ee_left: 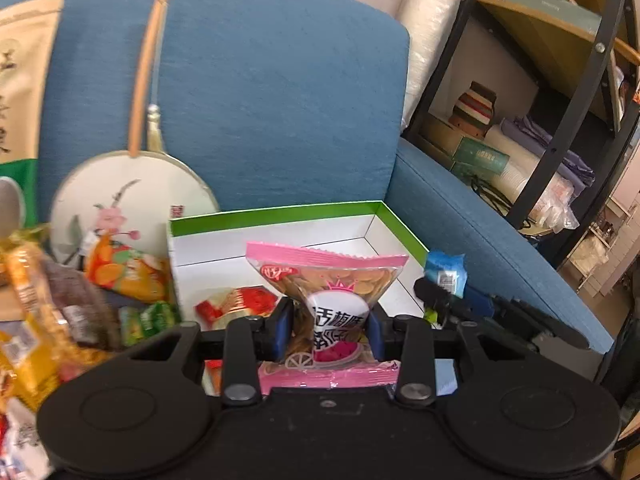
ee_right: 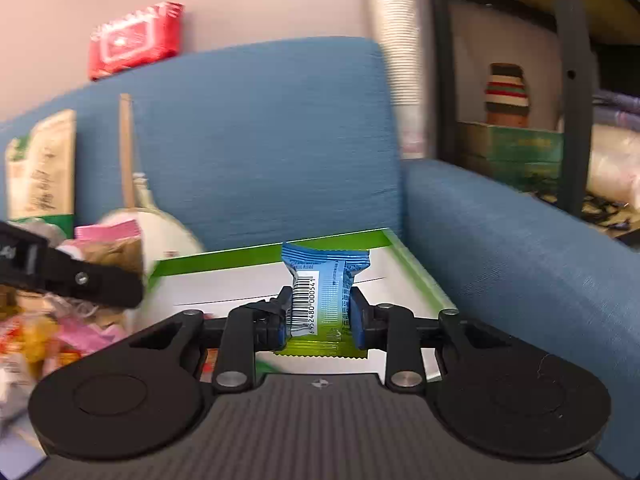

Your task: Organize snacks

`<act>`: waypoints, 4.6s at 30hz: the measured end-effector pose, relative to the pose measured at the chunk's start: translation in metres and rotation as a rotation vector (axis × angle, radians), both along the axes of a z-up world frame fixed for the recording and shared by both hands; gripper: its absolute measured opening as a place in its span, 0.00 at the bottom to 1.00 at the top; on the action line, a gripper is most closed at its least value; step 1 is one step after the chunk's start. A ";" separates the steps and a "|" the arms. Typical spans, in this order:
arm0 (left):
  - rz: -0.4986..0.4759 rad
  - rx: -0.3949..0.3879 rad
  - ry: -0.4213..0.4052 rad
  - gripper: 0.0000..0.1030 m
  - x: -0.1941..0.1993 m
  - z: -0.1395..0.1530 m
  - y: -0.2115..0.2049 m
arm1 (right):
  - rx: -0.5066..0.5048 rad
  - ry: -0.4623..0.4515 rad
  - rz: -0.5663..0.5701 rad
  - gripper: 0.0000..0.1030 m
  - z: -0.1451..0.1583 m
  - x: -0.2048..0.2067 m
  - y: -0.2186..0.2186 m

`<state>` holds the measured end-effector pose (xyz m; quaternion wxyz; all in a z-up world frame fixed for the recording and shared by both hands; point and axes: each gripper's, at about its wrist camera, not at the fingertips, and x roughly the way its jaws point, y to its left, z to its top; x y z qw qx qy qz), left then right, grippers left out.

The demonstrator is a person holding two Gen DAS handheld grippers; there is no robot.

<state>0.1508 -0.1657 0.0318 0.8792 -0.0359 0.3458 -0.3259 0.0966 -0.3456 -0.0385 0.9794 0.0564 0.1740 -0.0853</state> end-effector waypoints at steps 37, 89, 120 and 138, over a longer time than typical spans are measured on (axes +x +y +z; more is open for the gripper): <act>0.348 0.142 -0.006 1.00 -0.071 -0.034 0.150 | 0.034 0.074 0.423 1.00 0.000 -0.034 0.117; 0.179 -0.051 0.102 1.00 -0.052 -0.038 0.159 | 0.197 0.270 0.596 0.48 -0.047 -0.011 0.165; 0.141 -0.097 0.176 0.79 0.028 -0.062 0.098 | 0.183 0.370 0.662 0.92 -0.044 -0.041 0.164; 0.194 -0.071 0.231 0.15 0.039 -0.070 0.117 | 0.194 0.367 0.667 0.96 -0.047 -0.035 0.161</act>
